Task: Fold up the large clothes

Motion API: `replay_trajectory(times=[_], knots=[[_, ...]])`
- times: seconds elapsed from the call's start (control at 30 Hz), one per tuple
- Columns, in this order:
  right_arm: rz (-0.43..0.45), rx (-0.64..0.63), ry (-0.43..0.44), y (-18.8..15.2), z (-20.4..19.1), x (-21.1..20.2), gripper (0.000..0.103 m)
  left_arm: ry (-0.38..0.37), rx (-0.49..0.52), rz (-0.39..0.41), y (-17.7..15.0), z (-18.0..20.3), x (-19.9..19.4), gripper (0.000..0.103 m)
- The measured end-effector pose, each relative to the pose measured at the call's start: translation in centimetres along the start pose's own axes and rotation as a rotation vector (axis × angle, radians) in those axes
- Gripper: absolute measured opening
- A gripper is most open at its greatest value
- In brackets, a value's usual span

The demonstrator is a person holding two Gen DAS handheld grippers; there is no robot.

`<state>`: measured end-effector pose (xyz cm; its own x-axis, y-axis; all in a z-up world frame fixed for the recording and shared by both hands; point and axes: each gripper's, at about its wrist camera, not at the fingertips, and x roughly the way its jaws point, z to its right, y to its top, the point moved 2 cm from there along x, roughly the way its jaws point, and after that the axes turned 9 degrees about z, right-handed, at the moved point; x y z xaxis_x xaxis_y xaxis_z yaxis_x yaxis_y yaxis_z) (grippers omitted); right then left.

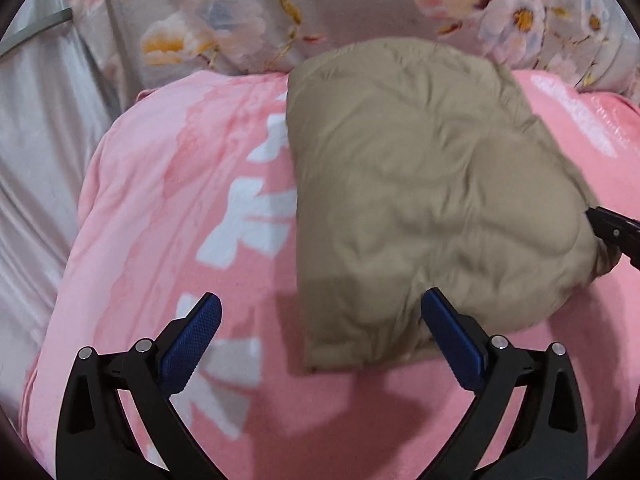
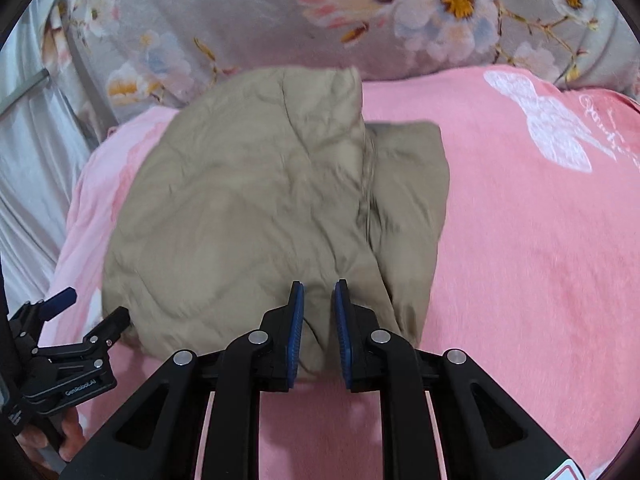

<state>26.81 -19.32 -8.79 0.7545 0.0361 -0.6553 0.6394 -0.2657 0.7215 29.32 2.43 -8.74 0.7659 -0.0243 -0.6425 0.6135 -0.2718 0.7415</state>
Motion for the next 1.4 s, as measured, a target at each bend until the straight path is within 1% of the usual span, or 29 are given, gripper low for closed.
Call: replay_trajectory(times=[0.07,0.1,0.2,0.27,0.33,0.43,0.6,0.77,0.93,1.07,1.1,1.13,1.17,1.2,1.23,1.27,1.3,1.33,1.4], knots=[[0.006,0.0,-0.022,-0.9,0.1,0.5,0.013,-0.014,-0.05,-0.047,-1.0,-0.3,0.9,0.098],[0.006,0.0,-0.024,-1.1,0.1,0.6,0.013,-0.025,-0.094,-0.063,-1.4,-0.7,1.5,0.098],[-0.003,-0.003,-0.025,-1.3,0.2,1.0,0.013,-0.028,-0.134,-0.068,-1.8,-1.2,2.4,0.098],[-0.008,0.013,-0.014,-1.5,0.4,1.4,0.013,-0.019,-0.126,-0.06,-1.8,-1.2,2.8,0.098],[-0.006,0.013,-0.005,-1.6,0.5,1.8,0.013,0.0,-0.095,-0.044,-1.7,-0.9,3.2,0.098],[0.009,0.042,0.008,-2.0,0.7,2.1,0.012,0.002,-0.084,-0.037,-1.5,-0.8,3.8,0.098],[0.019,0.059,0.004,-2.0,0.5,2.5,0.012,0.003,-0.077,-0.027,-1.1,-1.0,4.9,0.098],[0.034,0.032,-0.014,-2.1,-0.2,2.8,0.012,0.012,-0.083,-0.017,-0.6,-1.3,5.9,0.098],[0.052,-0.004,-0.049,-2.2,-0.8,2.7,0.012,0.043,-0.06,0.011,-0.8,-0.7,5.5,0.098],[0.076,0.042,-0.014,-2.2,0.0,2.6,0.013,0.082,-0.043,0.043,-1.0,-0.2,4.6,0.098],[0.086,0.059,-0.005,-2.3,0.3,2.2,0.013,0.095,-0.053,0.05,-1.1,-0.2,4.1,0.098],[0.097,0.077,-0.007,-2.4,0.5,1.6,0.015,0.098,-0.066,0.053,-1.4,-0.1,3.6,0.098],[0.103,0.084,-0.014,-2.7,0.6,0.9,0.022,0.093,-0.079,0.055,-1.6,0.0,3.0,0.098],[0.113,0.086,-0.024,-3.3,0.5,-0.2,0.028,0.073,-0.1,0.065,-2.1,0.2,2.1,0.098],[0.129,0.072,-0.041,-4.0,0.2,-1.4,0.046,0.057,-0.116,0.075,-2.7,0.5,1.2,0.098],[0.139,0.054,-0.057,-4.7,0.0,-2.3,0.066,0.048,-0.122,0.078,-3.1,0.8,0.5,0.098],[0.146,0.015,-0.105,-5.8,-0.4,-3.5,0.076,0.035,-0.127,0.086,-3.7,1.2,-0.5,0.098],[0.15,-0.015,-0.136,-6.7,-0.7,-4.4,0.081,0.026,-0.13,0.097,-4.2,1.6,-1.4,0.098],[0.147,-0.046,-0.159,-8.5,-0.9,-6.1,0.081,0.022,-0.131,0.113,-5.1,2.3,-2.9,0.098]])
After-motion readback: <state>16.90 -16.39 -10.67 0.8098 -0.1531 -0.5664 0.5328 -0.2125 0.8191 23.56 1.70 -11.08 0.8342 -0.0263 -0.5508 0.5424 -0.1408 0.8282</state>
